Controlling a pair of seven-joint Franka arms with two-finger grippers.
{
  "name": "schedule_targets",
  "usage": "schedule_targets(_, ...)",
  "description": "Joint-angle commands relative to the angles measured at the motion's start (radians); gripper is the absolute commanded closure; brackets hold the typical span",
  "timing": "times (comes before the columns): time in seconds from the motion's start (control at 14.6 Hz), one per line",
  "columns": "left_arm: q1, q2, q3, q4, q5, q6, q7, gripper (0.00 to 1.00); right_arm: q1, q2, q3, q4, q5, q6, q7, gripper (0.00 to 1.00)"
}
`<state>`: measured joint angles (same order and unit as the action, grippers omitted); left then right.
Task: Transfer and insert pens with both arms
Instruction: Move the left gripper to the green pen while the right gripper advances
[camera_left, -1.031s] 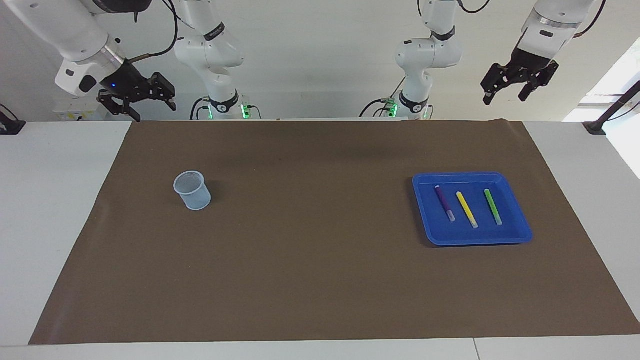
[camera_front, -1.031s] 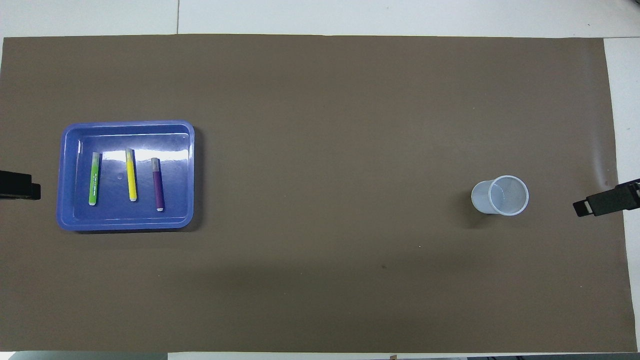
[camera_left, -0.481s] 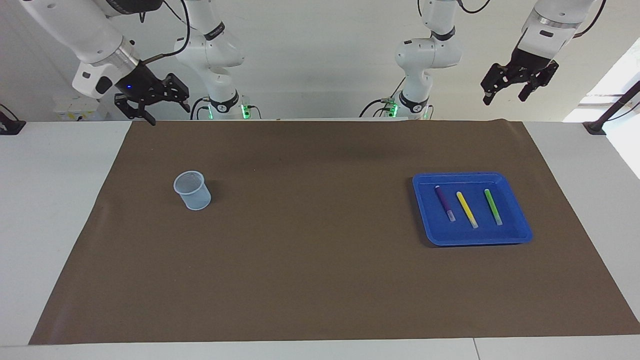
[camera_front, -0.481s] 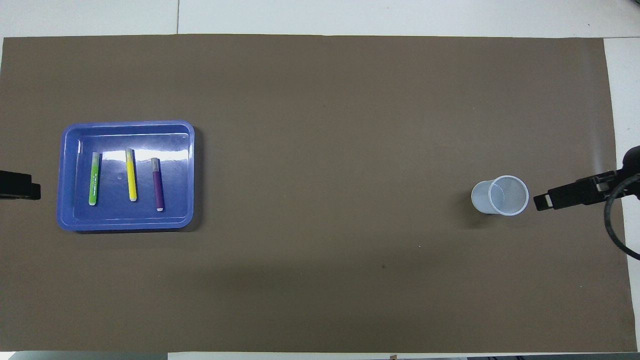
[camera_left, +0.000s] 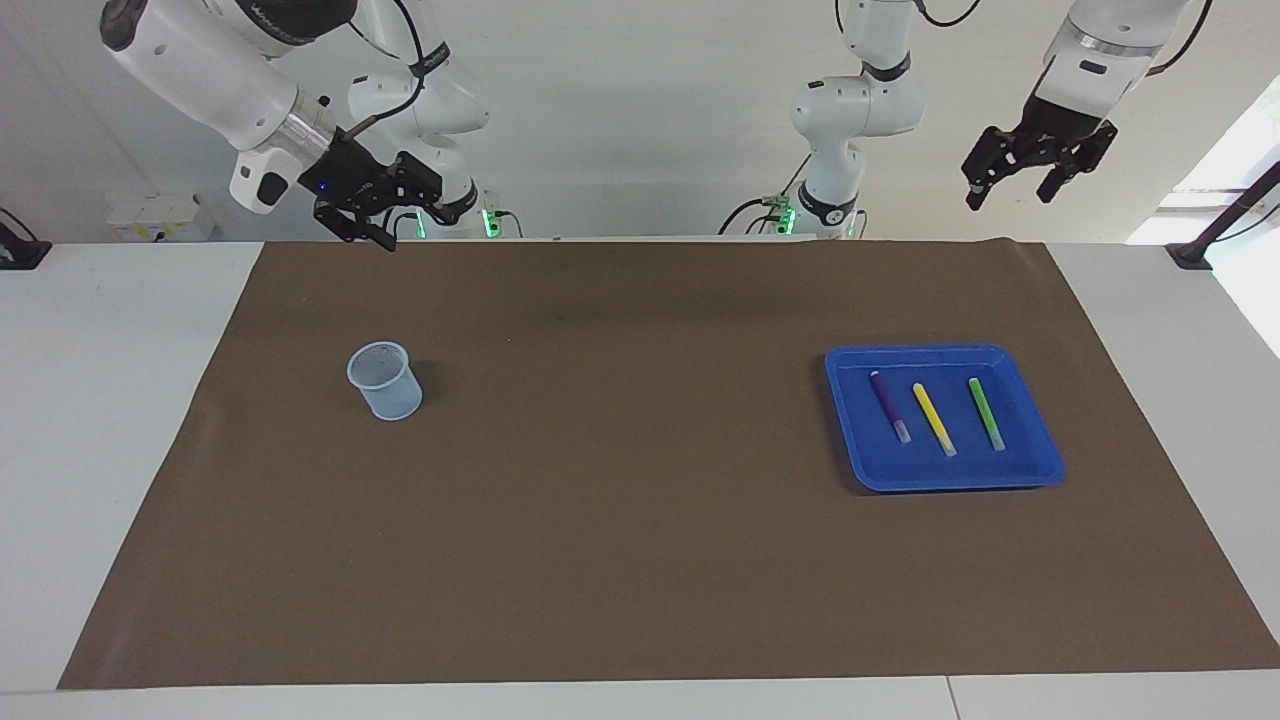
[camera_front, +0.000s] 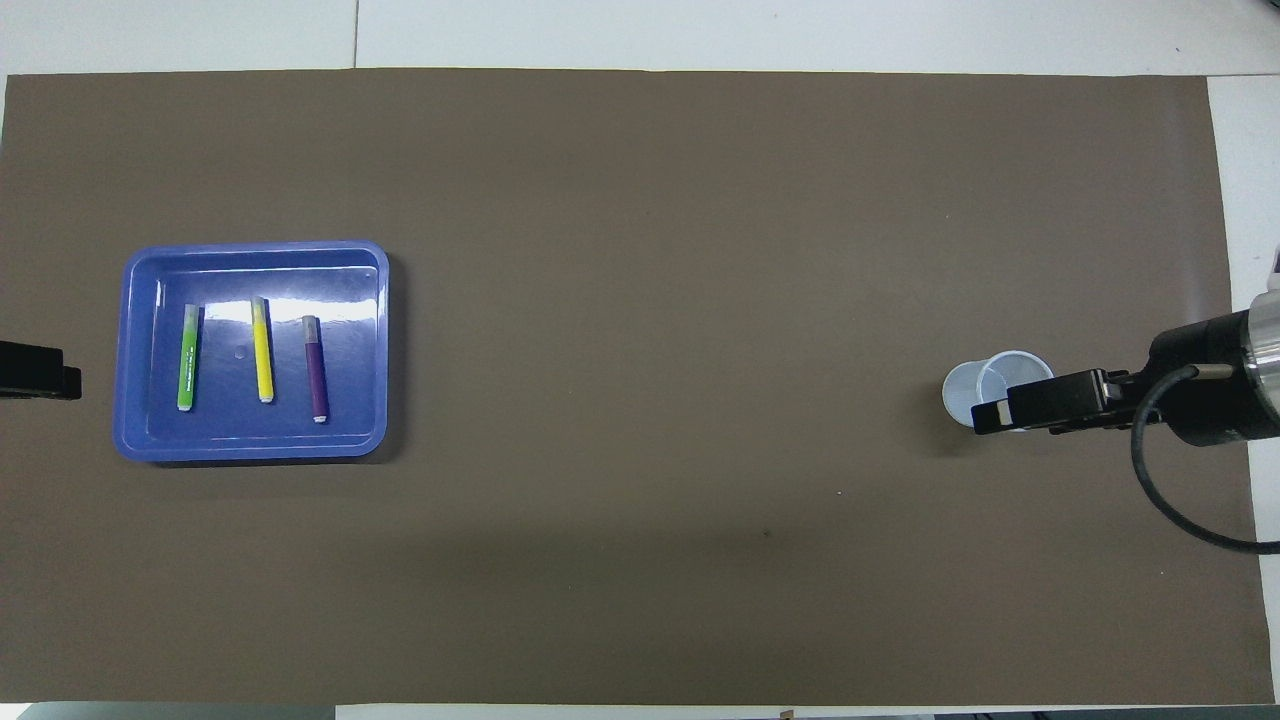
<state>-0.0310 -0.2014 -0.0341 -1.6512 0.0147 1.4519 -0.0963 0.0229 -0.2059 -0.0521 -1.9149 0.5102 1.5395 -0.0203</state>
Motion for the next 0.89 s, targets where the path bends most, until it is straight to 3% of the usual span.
schedule_targets(0.0,0.002,-0.013,-0.001,-0.002,0.011,-0.018,-0.003,0.00,0.023,-0.033,0.002,-0.042,0.051,0.027,0.149,0.00)
schedule_targets(0.14,0.000,-0.013,-0.001,-0.002,0.011,-0.018,-0.003,0.00,0.028,-0.033,0.002,-0.042,0.067,0.042,0.221,0.00)
schedule_targets(0.82,0.002,-0.043,-0.001,-0.001,0.011,-0.041,-0.003,0.00,0.064,-0.029,0.009,-0.045,0.108,0.091,0.206,0.00)
